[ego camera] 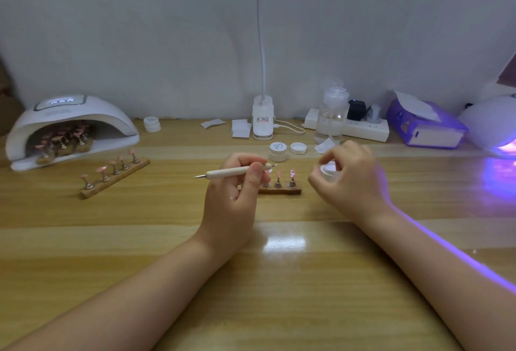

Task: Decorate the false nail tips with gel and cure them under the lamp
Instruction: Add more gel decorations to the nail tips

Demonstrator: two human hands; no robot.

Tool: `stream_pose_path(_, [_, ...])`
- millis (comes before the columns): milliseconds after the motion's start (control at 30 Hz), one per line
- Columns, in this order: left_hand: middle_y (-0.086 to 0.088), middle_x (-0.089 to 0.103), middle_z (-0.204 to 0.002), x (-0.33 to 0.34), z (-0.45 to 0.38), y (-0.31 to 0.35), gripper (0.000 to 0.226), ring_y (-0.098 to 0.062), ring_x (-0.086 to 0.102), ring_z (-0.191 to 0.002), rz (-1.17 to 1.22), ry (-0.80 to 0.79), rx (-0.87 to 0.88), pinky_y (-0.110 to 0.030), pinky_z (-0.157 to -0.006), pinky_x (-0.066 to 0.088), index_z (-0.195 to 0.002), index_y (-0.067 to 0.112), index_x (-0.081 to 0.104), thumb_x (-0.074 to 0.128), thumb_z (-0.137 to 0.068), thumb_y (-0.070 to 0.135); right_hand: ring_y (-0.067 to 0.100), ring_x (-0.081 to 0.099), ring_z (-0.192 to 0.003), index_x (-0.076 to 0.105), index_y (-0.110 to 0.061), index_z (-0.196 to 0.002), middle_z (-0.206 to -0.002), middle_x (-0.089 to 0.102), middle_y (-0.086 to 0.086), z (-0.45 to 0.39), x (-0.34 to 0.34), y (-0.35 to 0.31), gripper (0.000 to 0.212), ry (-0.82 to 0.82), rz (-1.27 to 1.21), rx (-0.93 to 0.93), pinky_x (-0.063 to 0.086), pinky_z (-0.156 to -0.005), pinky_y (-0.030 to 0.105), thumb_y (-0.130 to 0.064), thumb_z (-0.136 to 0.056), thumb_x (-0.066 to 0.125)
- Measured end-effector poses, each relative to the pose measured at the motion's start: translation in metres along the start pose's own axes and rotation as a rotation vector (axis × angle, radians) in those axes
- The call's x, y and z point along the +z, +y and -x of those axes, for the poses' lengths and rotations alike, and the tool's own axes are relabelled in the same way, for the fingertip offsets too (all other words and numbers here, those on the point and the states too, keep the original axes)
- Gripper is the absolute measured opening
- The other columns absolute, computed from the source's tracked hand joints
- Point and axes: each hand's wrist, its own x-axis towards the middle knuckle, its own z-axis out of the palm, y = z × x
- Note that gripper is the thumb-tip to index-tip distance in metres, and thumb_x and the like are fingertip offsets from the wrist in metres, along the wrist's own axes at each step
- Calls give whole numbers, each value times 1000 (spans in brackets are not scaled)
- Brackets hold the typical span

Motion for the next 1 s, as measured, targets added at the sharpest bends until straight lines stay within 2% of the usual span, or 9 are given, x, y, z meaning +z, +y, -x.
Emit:
stream_pose_path(100, [-1, 70, -87, 0, 0, 0, 11, -15, 67, -79, 1, -2, -6, -45, -78, 55, -89, 28, 59, 48, -91, 27, 24, 44, -102, 56, -15, -110, -104, 54, 0, -7, 1, 20, 49, -94, 119, 189, 30, -84, 28, -40, -69, 68])
stream_pose_path(167, [0, 69, -87, 0, 0, 0, 11, -15, 67, -80, 4, -6, -16, -45, -79, 55, -90, 27, 59, 48, -91, 28, 26, 39, -115, 50, -19, -120, -118, 53, 0, -9, 3, 31, 61, -234, 149, 346, 29, -93, 31, -50, -70, 64])
stream_pose_path(233, [1, 69, -86, 0, 0, 0, 12, -13, 67, -80, 0, -7, -18, -44, -79, 55, -90, 26, 60, 48, -91, 29, 28, 37, -119, 52, -23, -122, -124, 52, 0, -9, 7, 38, 64, -356, 191, 418, 29, -96, 34, -59, -70, 59])
stream_pose_path(367, [0, 69, -87, 0, 0, 0, 12, -13, 67, -80, -1, -7, -19, -42, -78, 55, -91, 25, 60, 48, -91, 28, 29, 39, -112, 67, -31, -106, -111, 59, -1, -10, 7, 41, 48, -391, 146, 409, 32, -87, 33, -62, -69, 60])
stream_pose_path(467, [0, 69, -87, 0, 0, 0, 12, -13, 67, -79, 3, -11, -18, -40, -78, 56, -91, 25, 59, 48, -91, 28, 27, 45, -109, 71, -29, -92, -102, 63, -2, -9, 5, 40, 35, -366, 77, 380, 36, -87, 32, -56, -70, 65])
stream_pose_path(600, [1, 68, -84, -1, -1, 1, 13, -9, 66, -79, 8, -15, -10, -28, -74, 54, -90, 25, 60, 47, -91, 28, 22, 51, -105, 66, -20, -93, -101, 63, -3, -10, 0, 31, 30, -238, -73, 309, 42, -87, 34, -42, -72, 71])
stream_pose_path(733, [1, 68, -80, -1, -3, 5, 13, -8, 65, -75, 14, -5, 7, -21, -69, 51, -90, 24, 60, 47, -91, 28, 17, 53, -94, 59, -19, -89, -89, 61, -9, -8, -6, 9, 27, -96, -232, 181, 37, -73, 26, -30, -70, 75])
stream_pose_path(867, [3, 66, -75, -1, -6, 15, 12, -6, 62, -68, -38, -18, 87, -24, -62, 50, -88, 28, 59, 48, -93, 27, 14, 52, -83, 59, -19, -84, -79, 59, -13, -4, -9, -13, 27, -33, -279, 41, 34, -69, 10, -25, -66, 78])
stream_pose_path(1000, [11, 64, -68, -1, -8, 23, 13, -4, 61, -64, -65, -20, 59, -29, -63, 50, -86, 26, 60, 49, -91, 31, 16, 51, -76, 59, -12, -79, -72, 59, -7, 3, -11, -25, 29, -47, -304, -63, 35, -69, 13, -31, -63, 76])
